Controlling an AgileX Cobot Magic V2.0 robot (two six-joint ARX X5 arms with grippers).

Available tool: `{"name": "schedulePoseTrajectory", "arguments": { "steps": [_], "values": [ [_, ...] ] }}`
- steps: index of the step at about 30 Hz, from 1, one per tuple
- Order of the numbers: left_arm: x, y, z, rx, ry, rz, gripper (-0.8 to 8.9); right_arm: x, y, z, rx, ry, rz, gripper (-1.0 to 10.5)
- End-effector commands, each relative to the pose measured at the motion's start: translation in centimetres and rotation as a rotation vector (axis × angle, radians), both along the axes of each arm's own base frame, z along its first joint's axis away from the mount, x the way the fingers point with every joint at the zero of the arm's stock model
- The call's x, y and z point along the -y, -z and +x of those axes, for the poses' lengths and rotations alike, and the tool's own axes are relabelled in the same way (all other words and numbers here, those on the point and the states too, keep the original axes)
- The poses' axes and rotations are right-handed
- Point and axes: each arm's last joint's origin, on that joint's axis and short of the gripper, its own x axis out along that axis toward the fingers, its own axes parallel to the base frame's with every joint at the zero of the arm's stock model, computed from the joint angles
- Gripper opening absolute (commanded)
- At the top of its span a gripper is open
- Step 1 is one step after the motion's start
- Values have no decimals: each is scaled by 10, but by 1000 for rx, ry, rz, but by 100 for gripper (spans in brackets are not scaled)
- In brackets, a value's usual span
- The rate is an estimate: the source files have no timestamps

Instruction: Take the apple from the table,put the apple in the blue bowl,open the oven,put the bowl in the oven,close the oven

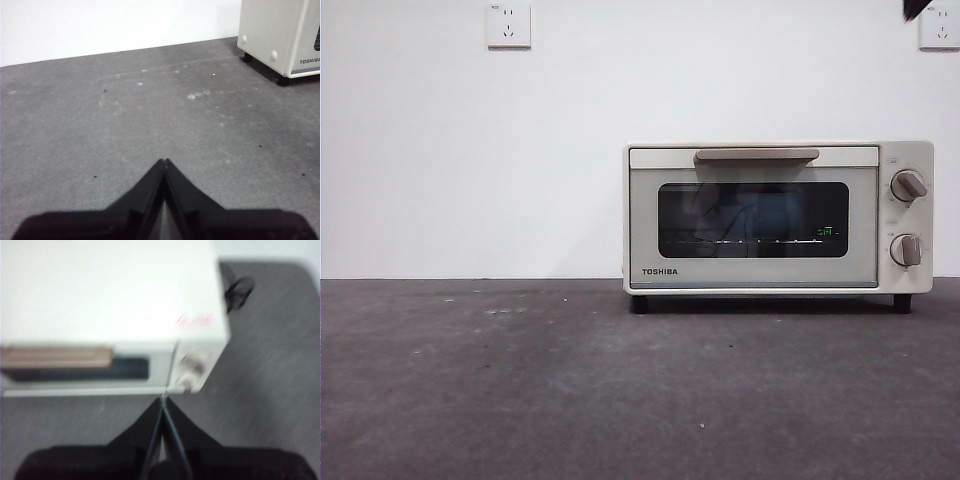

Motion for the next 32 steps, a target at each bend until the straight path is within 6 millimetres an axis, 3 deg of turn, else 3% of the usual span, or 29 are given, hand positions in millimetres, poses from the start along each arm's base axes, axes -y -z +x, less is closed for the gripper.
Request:
{"name": "schedulePoseTrajectory", "arguments": {
  "steps": [1,4,8,18,24,32],
  "values": [
    [0,3,1,-4,-6,-4,-4,5,-4,-9,100,-67,-48,1],
    [0,3,1,-5,-6,-4,-4,11,8,-24,234,-167,-13,1],
    [0,3,1,-9,-6,-4,-4,23,50,-53,357,-303,-5,1],
    [0,3,1,-9,-6,-4,-4,51,171,-125,528,-174,-85,1],
    [0,3,1,-9,-6,-4,-4,52,220,-144,530,-171,-96,1],
    [0,3,1,-9,-6,-4,-4,53,258,-151,511,-124,-49,1]
  ]
}}
